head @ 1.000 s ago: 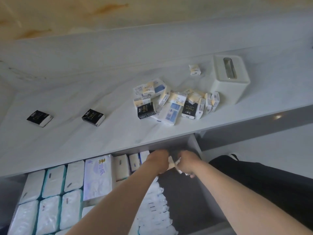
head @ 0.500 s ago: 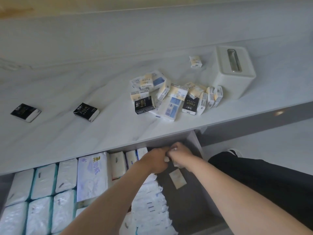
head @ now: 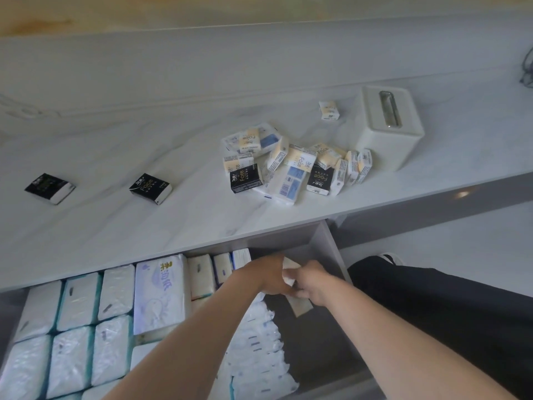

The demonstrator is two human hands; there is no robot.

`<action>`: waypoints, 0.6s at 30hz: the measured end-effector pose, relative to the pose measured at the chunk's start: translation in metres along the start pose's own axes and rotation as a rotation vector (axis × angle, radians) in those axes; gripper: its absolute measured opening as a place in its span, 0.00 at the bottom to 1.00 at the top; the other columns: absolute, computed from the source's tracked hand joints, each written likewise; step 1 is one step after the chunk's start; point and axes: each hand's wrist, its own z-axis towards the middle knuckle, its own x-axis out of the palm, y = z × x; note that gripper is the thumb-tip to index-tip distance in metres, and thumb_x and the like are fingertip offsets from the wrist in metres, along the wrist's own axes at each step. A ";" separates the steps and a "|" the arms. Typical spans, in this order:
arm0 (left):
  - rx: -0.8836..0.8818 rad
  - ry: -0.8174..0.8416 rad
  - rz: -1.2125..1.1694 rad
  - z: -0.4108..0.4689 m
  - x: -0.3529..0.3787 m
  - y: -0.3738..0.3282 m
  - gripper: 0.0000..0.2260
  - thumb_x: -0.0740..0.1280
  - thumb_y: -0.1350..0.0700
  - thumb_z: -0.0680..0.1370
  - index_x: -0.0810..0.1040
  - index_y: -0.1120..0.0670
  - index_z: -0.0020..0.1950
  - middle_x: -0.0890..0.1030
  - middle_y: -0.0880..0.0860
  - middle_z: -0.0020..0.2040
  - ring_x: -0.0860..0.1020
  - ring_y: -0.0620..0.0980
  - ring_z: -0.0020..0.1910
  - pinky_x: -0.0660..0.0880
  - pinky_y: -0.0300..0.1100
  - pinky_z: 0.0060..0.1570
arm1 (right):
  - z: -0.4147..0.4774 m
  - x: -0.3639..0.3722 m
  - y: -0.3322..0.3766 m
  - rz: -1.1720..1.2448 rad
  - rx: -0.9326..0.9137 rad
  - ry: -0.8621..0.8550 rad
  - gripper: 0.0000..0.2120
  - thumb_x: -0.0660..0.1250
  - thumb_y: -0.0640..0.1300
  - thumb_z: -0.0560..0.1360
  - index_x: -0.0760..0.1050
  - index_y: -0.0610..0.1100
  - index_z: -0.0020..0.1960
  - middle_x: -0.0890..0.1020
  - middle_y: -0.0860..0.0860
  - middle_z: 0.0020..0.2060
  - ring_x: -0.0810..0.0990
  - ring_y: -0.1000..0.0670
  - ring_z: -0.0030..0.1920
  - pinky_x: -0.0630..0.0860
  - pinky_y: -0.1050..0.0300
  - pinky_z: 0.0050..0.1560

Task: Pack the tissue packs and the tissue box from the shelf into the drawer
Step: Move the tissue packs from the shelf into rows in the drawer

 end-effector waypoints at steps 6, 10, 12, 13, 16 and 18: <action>-0.019 -0.121 0.020 0.008 0.008 -0.007 0.37 0.71 0.45 0.71 0.59 0.53 0.74 0.72 0.56 0.67 0.75 0.57 0.63 0.74 0.48 0.59 | -0.006 -0.005 -0.017 -0.048 -0.198 -0.019 0.10 0.71 0.46 0.77 0.79 0.43 0.56 0.83 0.46 0.42 0.82 0.48 0.41 0.79 0.57 0.39; -0.056 -0.099 -0.129 0.006 0.001 -0.006 0.37 0.65 0.53 0.76 0.47 0.47 0.79 0.55 0.54 0.77 0.60 0.59 0.74 0.69 0.50 0.63 | -0.012 -0.010 -0.010 -0.061 -0.233 0.147 0.11 0.62 0.46 0.81 0.77 0.49 0.61 0.84 0.51 0.52 0.82 0.53 0.52 0.78 0.52 0.53; -0.030 -0.140 -0.141 0.003 -0.003 -0.002 0.33 0.62 0.56 0.77 0.50 0.48 0.78 0.55 0.53 0.76 0.58 0.59 0.75 0.69 0.50 0.63 | -0.011 -0.006 -0.007 -0.065 -0.228 0.145 0.13 0.57 0.44 0.81 0.77 0.49 0.60 0.83 0.51 0.53 0.81 0.52 0.54 0.76 0.49 0.58; -0.001 -0.169 -0.117 0.000 -0.005 -0.001 0.31 0.61 0.56 0.78 0.51 0.49 0.77 0.56 0.54 0.75 0.58 0.59 0.74 0.68 0.51 0.65 | -0.009 -0.005 -0.008 -0.192 -0.275 0.092 0.13 0.57 0.43 0.80 0.78 0.48 0.58 0.83 0.50 0.52 0.81 0.50 0.54 0.76 0.47 0.58; 0.060 -0.233 -0.060 -0.008 -0.007 0.006 0.27 0.60 0.58 0.78 0.55 0.50 0.76 0.60 0.57 0.71 0.60 0.59 0.72 0.64 0.52 0.67 | -0.007 -0.001 -0.020 -0.908 -0.439 -0.036 0.18 0.61 0.43 0.76 0.74 0.48 0.65 0.77 0.46 0.61 0.78 0.43 0.61 0.77 0.49 0.59; 0.067 -0.245 -0.082 -0.013 -0.006 0.012 0.28 0.60 0.59 0.78 0.55 0.48 0.76 0.59 0.56 0.72 0.60 0.59 0.73 0.64 0.52 0.68 | -0.007 0.004 -0.033 -1.226 -0.397 -0.046 0.28 0.67 0.45 0.74 0.65 0.46 0.73 0.67 0.43 0.67 0.74 0.40 0.64 0.75 0.49 0.62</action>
